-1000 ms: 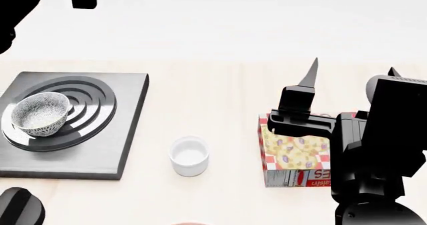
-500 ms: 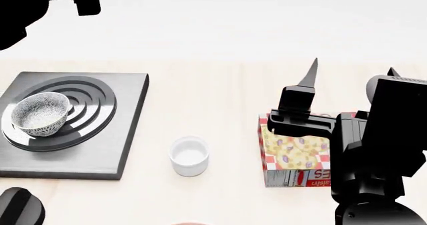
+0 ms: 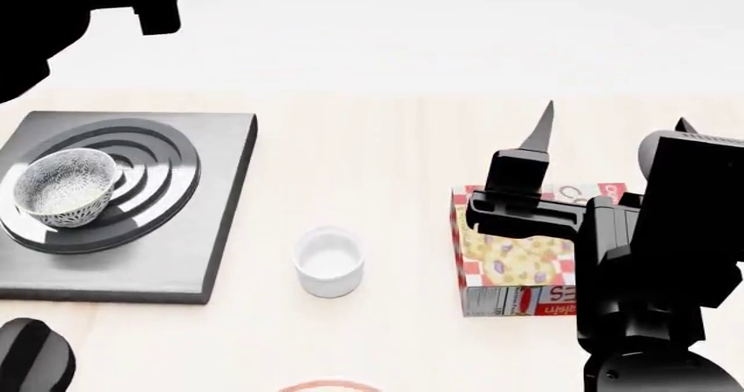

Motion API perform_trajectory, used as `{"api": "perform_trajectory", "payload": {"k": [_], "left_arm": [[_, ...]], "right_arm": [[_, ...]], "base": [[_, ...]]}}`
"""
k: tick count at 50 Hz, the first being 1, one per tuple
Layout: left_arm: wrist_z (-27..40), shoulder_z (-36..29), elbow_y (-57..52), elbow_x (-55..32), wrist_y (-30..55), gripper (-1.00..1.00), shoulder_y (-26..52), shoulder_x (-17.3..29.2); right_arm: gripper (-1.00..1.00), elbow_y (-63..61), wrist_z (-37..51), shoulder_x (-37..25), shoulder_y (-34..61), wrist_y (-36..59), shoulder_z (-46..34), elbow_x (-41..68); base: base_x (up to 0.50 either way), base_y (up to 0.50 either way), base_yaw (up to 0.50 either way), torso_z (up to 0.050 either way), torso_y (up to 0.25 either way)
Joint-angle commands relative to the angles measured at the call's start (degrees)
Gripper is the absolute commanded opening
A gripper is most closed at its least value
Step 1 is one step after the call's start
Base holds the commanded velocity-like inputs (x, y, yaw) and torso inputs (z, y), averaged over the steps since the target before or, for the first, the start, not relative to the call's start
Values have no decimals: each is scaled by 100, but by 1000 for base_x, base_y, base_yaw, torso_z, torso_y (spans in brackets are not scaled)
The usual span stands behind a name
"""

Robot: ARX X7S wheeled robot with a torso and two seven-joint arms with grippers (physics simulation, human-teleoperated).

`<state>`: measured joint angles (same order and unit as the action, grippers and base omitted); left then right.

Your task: Pick the akita bowl on the stove and place it on the plate.

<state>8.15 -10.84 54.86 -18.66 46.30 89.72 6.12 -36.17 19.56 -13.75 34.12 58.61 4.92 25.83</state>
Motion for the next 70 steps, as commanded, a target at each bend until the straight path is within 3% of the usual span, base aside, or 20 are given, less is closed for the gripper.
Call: {"api": "perform_trajectory", "payload": {"k": [1, 11, 55, 70], "left_arm": [[-158, 68, -189, 41, 48, 100, -99, -54], [-333, -212, -654, 115, 8, 100, -322, 15], [-59, -185, -343, 22, 92, 100, -210, 46], [-77, -1071, -958, 445, 745, 100, -483, 105]], "right_arm": [[100, 35, -84, 69, -15, -45, 95, -68], [100, 39, -58, 54, -28, -62, 87, -37], [100, 59, 61, -18, -13, -81, 40, 103], [100, 47, 110, -44, -9, -80, 27, 146]], "base": [[0, 0, 0, 0, 0], [0, 0, 0, 2, -37], [0, 0, 0, 9, -117], [0, 0, 0, 0, 0]]}}
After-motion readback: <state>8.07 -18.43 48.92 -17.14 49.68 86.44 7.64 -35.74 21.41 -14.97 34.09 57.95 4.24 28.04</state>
